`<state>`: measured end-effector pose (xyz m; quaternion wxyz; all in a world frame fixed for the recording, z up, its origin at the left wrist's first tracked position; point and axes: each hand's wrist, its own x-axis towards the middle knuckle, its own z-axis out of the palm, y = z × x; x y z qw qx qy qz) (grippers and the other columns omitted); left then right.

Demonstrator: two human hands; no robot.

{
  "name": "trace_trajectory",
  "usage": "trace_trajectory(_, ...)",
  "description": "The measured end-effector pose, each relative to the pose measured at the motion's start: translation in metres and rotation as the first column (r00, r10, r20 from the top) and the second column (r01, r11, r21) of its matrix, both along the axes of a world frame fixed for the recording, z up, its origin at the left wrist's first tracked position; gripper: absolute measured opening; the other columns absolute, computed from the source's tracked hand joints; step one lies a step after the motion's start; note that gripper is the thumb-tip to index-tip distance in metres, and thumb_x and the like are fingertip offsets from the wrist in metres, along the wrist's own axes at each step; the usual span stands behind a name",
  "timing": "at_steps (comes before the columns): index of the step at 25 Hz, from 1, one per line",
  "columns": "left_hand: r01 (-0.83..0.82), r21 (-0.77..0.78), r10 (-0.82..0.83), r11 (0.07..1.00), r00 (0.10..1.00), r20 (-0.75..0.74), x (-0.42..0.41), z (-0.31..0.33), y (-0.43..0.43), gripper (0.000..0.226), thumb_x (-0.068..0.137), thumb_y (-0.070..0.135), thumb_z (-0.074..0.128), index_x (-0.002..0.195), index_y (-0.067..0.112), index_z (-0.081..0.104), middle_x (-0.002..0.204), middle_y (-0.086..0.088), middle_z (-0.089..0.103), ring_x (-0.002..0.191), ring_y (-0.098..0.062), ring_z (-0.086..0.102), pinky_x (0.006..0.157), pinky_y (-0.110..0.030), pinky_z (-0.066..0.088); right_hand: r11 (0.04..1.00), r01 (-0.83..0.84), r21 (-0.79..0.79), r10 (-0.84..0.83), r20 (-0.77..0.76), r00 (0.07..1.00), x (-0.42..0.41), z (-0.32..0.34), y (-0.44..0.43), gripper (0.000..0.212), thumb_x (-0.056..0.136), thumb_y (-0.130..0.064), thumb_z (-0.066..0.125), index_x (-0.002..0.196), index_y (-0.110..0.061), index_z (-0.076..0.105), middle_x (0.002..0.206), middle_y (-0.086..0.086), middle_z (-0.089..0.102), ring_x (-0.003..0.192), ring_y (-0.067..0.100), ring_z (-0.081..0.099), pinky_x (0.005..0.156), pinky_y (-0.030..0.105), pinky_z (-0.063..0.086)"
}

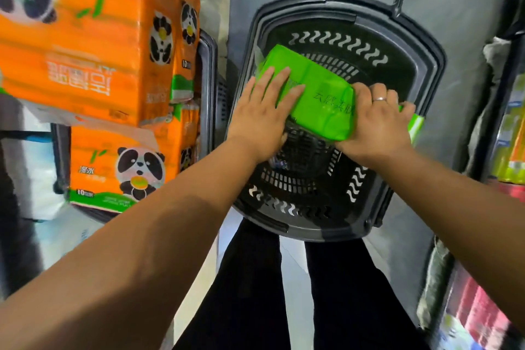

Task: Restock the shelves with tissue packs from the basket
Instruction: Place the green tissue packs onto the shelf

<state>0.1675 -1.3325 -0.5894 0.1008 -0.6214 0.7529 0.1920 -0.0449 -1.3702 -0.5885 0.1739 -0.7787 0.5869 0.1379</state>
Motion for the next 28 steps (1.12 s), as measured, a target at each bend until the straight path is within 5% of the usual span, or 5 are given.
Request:
trace_trajectory(4, -0.166, -0.173, 0.107, 0.971, 0.946, -0.306, 0.017, 0.047, -0.001, 0.073, 0.071, 0.034, 0.081, 0.135, 0.024, 0.048, 0.145, -0.018, 0.036, 0.133, -0.039, 0.033, 0.1, -0.057, 0.043, 0.992, 0.124, 0.019, -0.125, 0.081, 0.989, -0.003, 0.075, 0.022, 0.098, 0.057, -0.053, 0.081, 0.137, -0.014, 0.04, 0.12, 0.015, 0.048, 0.11, 0.037, 0.047, 0.087, 0.048, 0.034)
trace_trajectory(9, -0.47, -0.041, 0.365, 0.882, 0.736, -0.57, 0.029, 0.114, 0.016, 0.098, 0.068, 0.049, 0.079, 0.146, 0.015, 0.03, 0.146, -0.017, 0.031, 0.136, -0.034, 0.033, 0.112, -0.043, 0.03, 0.953, 0.28, 0.113, -0.296, 0.164, 0.941, -0.009, 0.172, 0.048, 0.099, 0.052, -0.031, 0.088, 0.137, -0.014, 0.041, 0.127, 0.016, 0.048, 0.118, 0.038, 0.045, 0.091, 0.049, 0.036)
trace_trajectory(13, -0.501, 0.34, 0.593, 0.796, 0.534, -0.603, 0.039, 0.165, 0.036, 0.088, 0.072, 0.057, 0.074, 0.144, 0.022, 0.036, 0.138, -0.007, 0.045, 0.128, -0.022, 0.043, 0.109, -0.045, 0.037, 0.905, 0.372, 0.209, -0.423, 0.328, 0.845, -0.013, 0.247, 0.065, 0.1, 0.051, -0.022, 0.093, 0.136, -0.013, 0.042, 0.127, 0.016, 0.049, 0.12, 0.036, 0.046, 0.098, 0.049, 0.041)
trace_trajectory(22, -0.712, 0.292, 0.713, 0.638, 0.404, -0.573, 0.094, 0.274, 0.091, 0.083, 0.078, 0.039, 0.078, 0.145, 0.015, 0.035, 0.136, -0.008, 0.044, 0.127, -0.022, 0.042, 0.098, -0.021, 0.034, 0.754, 0.4, 0.522, -0.657, 0.565, 0.499, -0.023, 0.377, 0.1, 0.118, 0.025, -0.045, 0.097, 0.128, -0.026, 0.043, 0.111, -0.002, 0.064, 0.1, 0.021, 0.064, 0.087, 0.041, 0.052)
trace_trajectory(28, -0.473, 0.84, 0.669, 0.265, -0.538, -0.513, 0.092, 0.346, 0.153, 0.062, 0.081, 0.029, 0.073, 0.135, 0.011, 0.048, 0.109, -0.008, 0.07, 0.099, -0.029, 0.068, 0.073, -0.039, 0.059, 0.635, 0.13, 0.761, -0.748, 0.565, 0.349, -0.029, 0.404, 0.098, 0.116, 0.021, -0.027, 0.099, 0.126, -0.011, 0.053, 0.111, 0.018, 0.07, 0.083, 0.033, 0.072, 0.07, 0.048, 0.059)
